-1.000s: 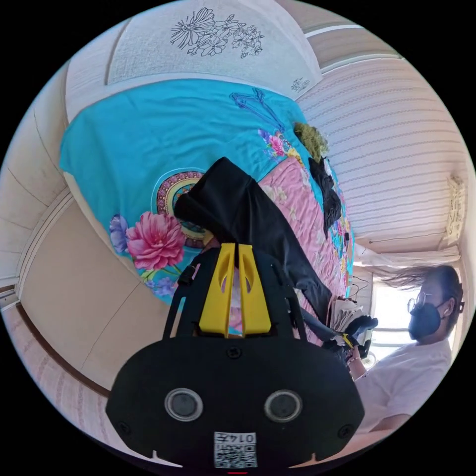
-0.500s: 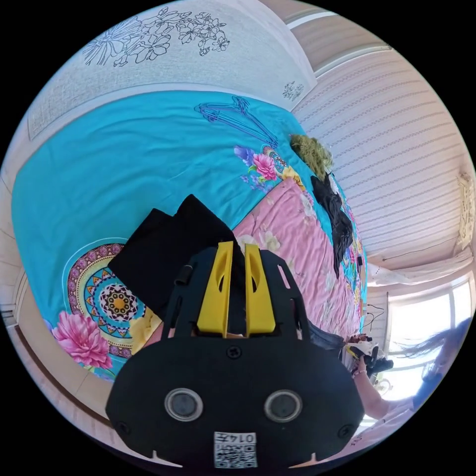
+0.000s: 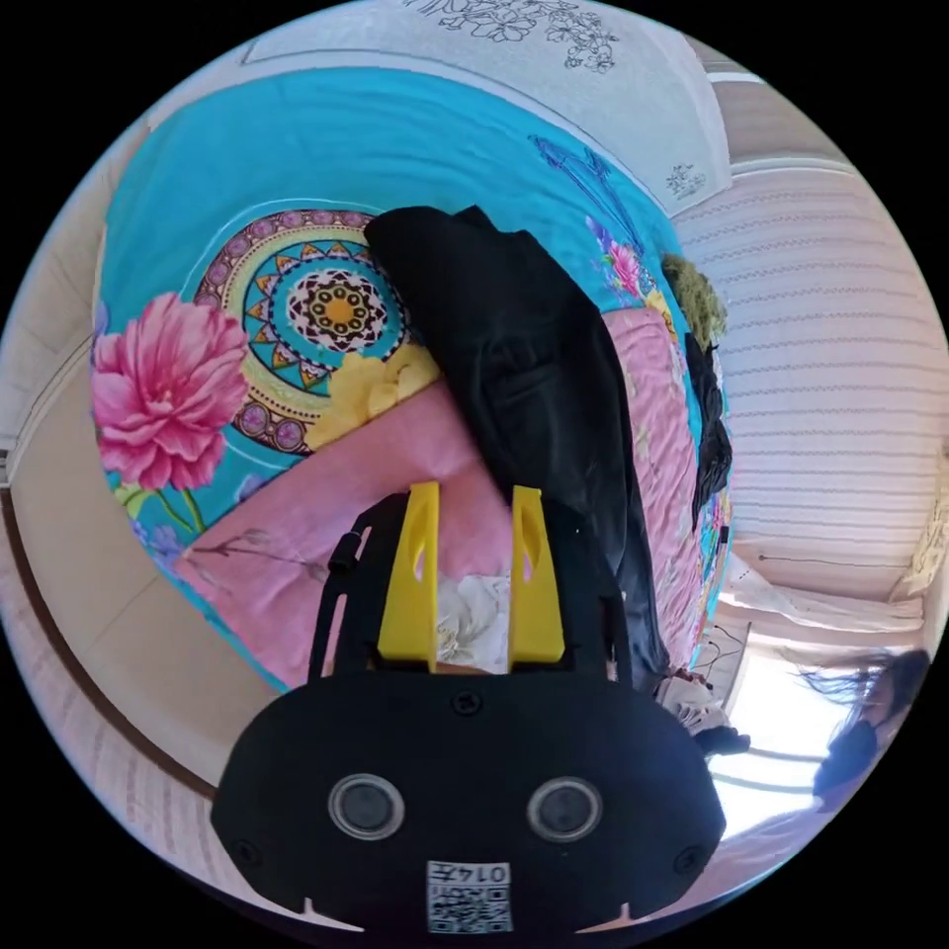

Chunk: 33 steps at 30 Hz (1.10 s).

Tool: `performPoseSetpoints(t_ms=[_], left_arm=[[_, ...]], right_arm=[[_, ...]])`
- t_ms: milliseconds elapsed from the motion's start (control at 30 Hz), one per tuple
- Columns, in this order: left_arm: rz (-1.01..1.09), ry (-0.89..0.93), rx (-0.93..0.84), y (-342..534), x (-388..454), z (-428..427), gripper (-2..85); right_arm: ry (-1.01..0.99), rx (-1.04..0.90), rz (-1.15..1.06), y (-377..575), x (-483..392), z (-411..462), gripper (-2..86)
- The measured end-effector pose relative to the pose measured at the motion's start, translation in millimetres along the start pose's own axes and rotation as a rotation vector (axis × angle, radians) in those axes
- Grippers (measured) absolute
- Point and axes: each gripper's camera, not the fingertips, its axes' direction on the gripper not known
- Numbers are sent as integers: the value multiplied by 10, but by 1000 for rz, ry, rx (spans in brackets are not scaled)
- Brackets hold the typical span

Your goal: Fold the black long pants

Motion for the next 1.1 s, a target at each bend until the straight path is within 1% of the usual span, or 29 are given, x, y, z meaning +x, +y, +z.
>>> performPoseSetpoints(t_ms=[33, 100, 200, 267, 333, 467, 533, 600, 667, 700, 800, 900, 933, 967, 1033, 1100], left_arm=[[-31, -15, 22, -7, 2, 60, 111], [-27, -59, 14, -52, 40, 109, 110], [4, -49, -3, -73, 38, 69, 107], [-4, 85, 39, -32, -53, -22, 100], [-31, 131, 59, -22, -118, -10, 108], [-112, 158, 81, -74, -204, 231, 124], [-92, 136, 84, -86, -200, 274, 119], [-84, 178, 77, -87, -256, 279, 119], [-104, 277, 94, -51, -342, 252, 124], [-100, 290, 100, -42, -340, 247, 125], [-51, 299, 97, -88, -245, 333, 130], [-58, 346, 86, -226, -115, 562, 106], [-53, 330, 75, -277, -40, 646, 70], [-42, 298, 55, -318, 38, 710, 16], [-11, 261, 35, -358, 144, 748, 3], [48, 236, 35, -362, 226, 692, -3]], right_arm=[[-43, 74, 8, 32, 95, 25, 99], [-99, 151, 10, 56, 191, 85, 98], [-226, 210, 25, 82, 375, 196, 96], [-263, 212, 40, 112, 473, 239, 92], [-270, 205, 36, 149, 573, 293, 85], [-314, 220, 56, 172, 693, 431, 70], [-355, 244, 88, 231, 743, 512, 72], [-413, 209, 102, 331, 757, 563, 79], [-372, 133, 83, 468, 730, 577, 84], [-347, 126, 81, 565, 718, 558, 89], [-360, 164, 104, 630, 718, 618, 87], [-463, 245, 116, 472, 630, 852, 73], [-485, 261, 101, 387, 538, 947, 64], [-490, 265, 94, 346, 483, 993, 55], [-537, 243, 73, 197, 283, 1142, 21], [-548, 220, 80, 135, 172, 1163, 7]])
